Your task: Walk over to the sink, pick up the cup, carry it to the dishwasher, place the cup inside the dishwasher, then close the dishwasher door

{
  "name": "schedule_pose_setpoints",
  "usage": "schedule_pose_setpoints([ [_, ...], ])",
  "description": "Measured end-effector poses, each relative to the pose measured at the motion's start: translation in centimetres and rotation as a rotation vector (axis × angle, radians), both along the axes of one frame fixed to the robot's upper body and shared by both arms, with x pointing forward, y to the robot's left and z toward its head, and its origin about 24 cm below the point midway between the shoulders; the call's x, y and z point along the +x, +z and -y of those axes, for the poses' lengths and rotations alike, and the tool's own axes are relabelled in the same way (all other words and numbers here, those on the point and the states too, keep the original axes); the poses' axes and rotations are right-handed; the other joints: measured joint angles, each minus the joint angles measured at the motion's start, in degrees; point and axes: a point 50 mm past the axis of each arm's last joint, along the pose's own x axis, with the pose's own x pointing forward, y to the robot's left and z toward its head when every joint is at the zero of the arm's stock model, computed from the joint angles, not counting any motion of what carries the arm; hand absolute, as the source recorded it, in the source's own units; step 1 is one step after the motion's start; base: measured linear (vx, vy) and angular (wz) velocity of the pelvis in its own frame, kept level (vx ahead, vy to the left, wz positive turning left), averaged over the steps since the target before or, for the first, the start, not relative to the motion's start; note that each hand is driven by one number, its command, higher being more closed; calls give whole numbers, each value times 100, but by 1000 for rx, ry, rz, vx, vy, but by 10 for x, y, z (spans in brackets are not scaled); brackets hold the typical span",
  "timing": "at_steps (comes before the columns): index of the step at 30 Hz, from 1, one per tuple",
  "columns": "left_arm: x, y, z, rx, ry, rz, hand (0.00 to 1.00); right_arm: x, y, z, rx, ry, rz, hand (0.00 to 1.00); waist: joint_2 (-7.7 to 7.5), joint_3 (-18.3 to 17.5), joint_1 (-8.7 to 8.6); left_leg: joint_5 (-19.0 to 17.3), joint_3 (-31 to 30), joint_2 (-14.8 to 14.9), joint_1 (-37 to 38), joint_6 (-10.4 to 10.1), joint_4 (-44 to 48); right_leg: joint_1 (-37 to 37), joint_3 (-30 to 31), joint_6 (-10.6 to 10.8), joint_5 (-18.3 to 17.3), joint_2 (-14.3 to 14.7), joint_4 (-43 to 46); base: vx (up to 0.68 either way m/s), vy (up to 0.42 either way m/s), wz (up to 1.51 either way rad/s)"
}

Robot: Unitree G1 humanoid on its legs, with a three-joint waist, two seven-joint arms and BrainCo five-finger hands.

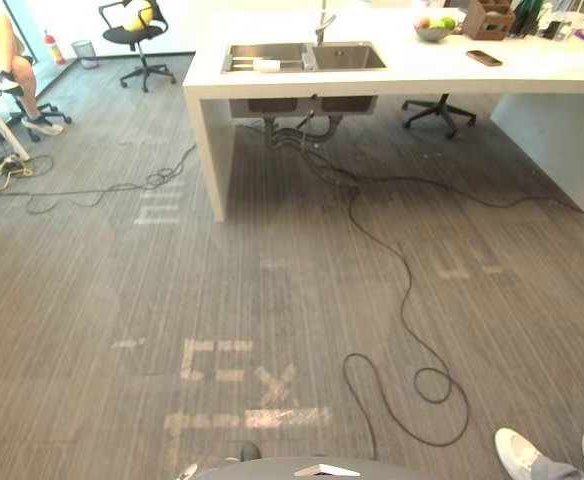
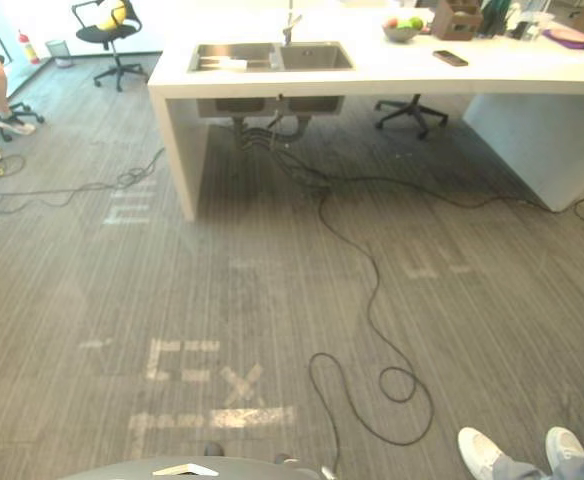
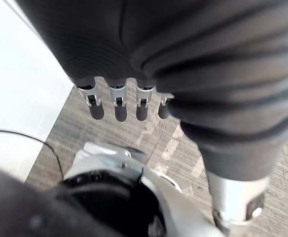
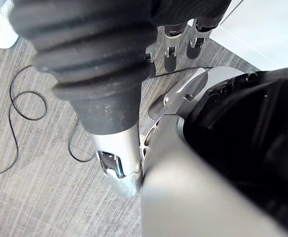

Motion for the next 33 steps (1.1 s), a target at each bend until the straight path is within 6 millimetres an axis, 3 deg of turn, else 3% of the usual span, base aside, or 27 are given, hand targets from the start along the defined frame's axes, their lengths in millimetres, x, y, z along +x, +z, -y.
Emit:
schedule_pose_setpoints([
  [2, 9, 2, 1, -44, 28, 65, 0, 8, 1, 0, -9, 8, 32, 0, -2, 108, 50, 21, 1, 1, 74, 15, -36, 90, -12, 5, 21, 21, -62, 84, -21, -3],
  [6, 20, 4, -2, -53, 8, 119, 0, 45, 5, -4, -47, 25, 145, 0, -35, 223, 50, 16, 4, 0, 167, 8, -37, 230, -15, 51, 33, 40, -161, 43, -15, -2],
  [10, 55, 12, -1, 33, -123, 270, 0, 87, 17, -7, -86, 108, 294, 0, 4, 257, 109, 4, 9, 1, 185, -9, -38, 244, -11, 67, 31, 38, -166, -11, 2, 0],
  [12, 84, 20, 6, 83, -124, 368, 0, 108, 24, -11, -105, 165, 360, 0, 4, 258, 113, 7, 20, 3, 187, -4, -38, 244, -10, 71, 40, 38, -173, -63, 11, -2],
  [15, 103, 26, 9, 133, -113, 398, 0, 118, 28, -15, -104, 199, 387, 0, 0, 259, 103, 11, 43, 4, 198, 2, -39, 251, -3, 94, 30, 36, -215, -47, 15, -4],
  [17, 101, 24, 10, 142, -110, 373, 0, 118, 27, -16, -105, 199, 384, 0, -1, 261, 102, 6, 56, 4, 226, 5, -41, 275, -6, 95, 29, 32, -225, -6, 5, -2],
  [20, 74, 11, 15, 151, -112, 229, 0, 99, 20, -14, -124, 194, 326, 0, -10, 302, 97, -37, 55, 3, 390, 12, -42, 474, -19, 102, 25, 34, -268, 0, 0, 0],
  [27, 68, 8, 12, 154, -76, 198, 0, 79, 14, -12, -118, 187, 306, 0, -16, 316, 33, -88, 261, 27, 636, -41, -75, 639, 143, 154, -14, 39, -230, -23, 4, -12],
  [33, 57, 5, 11, 84, 136, 136, 0, 73, 13, -11, -160, 256, 299, 0, -30, 309, -5, -162, 547, 85, 663, -34, -82, 547, 166, 155, 20, 21, -235, -33, 10, -29],
])
